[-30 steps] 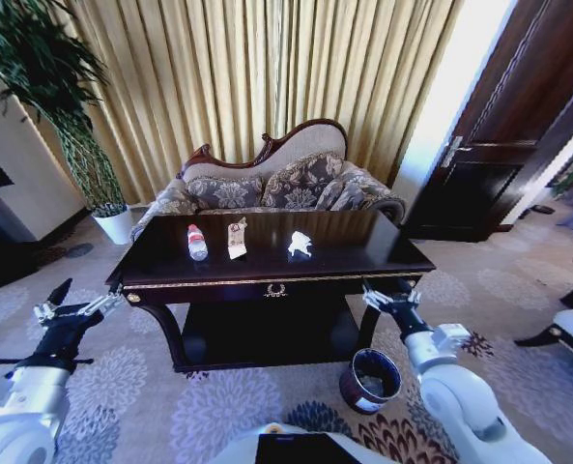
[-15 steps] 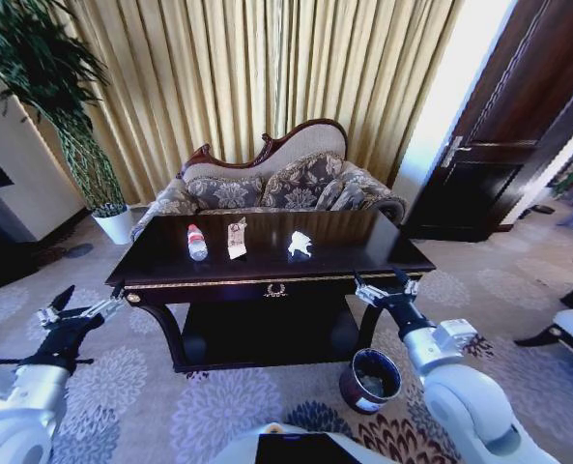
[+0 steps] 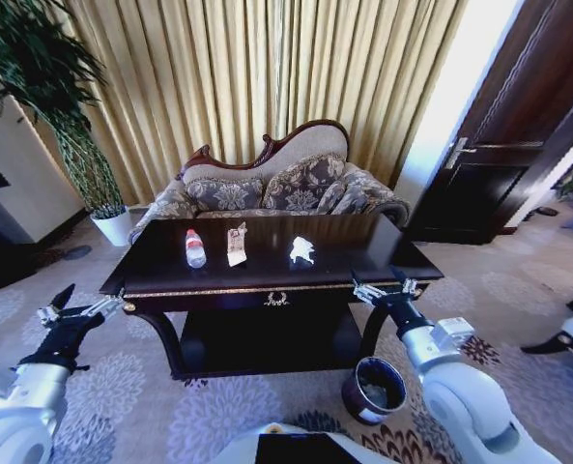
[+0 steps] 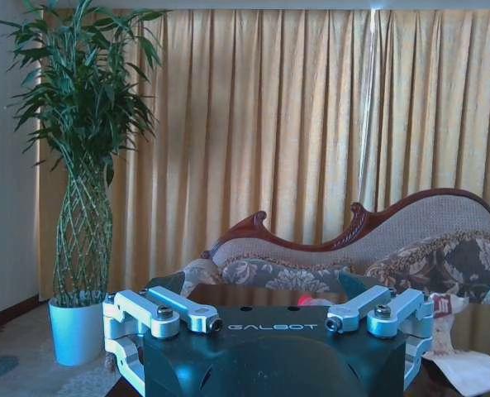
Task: Move to the front of the table and place the trash on the table into the trash bin.
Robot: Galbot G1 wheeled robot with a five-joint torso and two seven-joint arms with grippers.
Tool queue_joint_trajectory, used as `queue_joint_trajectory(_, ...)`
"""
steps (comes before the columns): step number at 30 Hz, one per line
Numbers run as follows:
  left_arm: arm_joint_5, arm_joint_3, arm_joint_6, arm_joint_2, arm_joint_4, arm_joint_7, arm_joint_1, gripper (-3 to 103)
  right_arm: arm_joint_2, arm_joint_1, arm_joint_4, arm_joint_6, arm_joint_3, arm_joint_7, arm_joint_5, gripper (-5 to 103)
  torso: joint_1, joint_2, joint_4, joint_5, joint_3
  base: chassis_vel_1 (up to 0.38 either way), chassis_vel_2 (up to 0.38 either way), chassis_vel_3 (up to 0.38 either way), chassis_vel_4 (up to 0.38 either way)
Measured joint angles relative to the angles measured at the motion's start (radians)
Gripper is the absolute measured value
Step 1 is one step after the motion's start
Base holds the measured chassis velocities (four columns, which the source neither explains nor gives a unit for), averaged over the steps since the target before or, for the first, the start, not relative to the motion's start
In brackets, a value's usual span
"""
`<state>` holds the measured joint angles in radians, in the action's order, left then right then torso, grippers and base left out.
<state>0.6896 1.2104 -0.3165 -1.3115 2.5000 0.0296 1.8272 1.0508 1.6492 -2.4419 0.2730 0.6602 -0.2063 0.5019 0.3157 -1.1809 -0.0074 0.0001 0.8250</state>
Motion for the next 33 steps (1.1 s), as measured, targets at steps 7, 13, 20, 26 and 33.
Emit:
queue_joint_trajectory(7, 0.000, -0.002, 0.002, -0.003, 0.000, 0.001, 0.000, 100, 0.001, 0.000, 0.002, -0.001, -0.004, 0.000, 0.000, 100, 0.000, 0.000, -0.0001, -0.0001, 0.000, -0.089, 0.081, 0.067, -0.091)
queue_joint_trajectory(13, 0.000, -0.003, 0.003, -0.003, 0.000, 0.003, 0.001, 100, 0.009, 0.003, -0.005, 0.013, -0.015, 0.001, 0.005, 100, 0.000, 0.000, -0.0001, -0.0001, 0.000, -0.034, 0.038, 0.032, -0.037)
queue_joint_trajectory(20, 0.001, -0.004, 0.018, -0.007, 0.000, 0.005, 0.006, 100, -0.001, -0.012, 0.036, 0.010, -0.025, -0.001, -0.002, 100, 0.000, 0.000, 0.0000, -0.0001, 0.000, -0.044, 0.039, 0.058, -0.041)
queue_joint_trajectory(26, 0.001, -0.006, 0.023, -0.016, 0.000, 0.011, 0.007, 100, -0.034, -0.027, 0.089, -0.001, -0.044, -0.004, 0.022, 100, 0.000, 0.000, -0.0003, 0.0000, 0.000, 0.000, 0.000, 0.000, 0.000)
queue_joint_trajectory(33, -0.003, -0.002, 0.040, -0.035, 0.000, 0.019, 0.012, 100, -0.120, -0.108, 0.156, 0.011, -0.155, -0.003, 0.053, 100, 0.000, 0.000, 0.0001, 0.0001, 0.000, 0.000, 0.000, 0.000, 0.000)
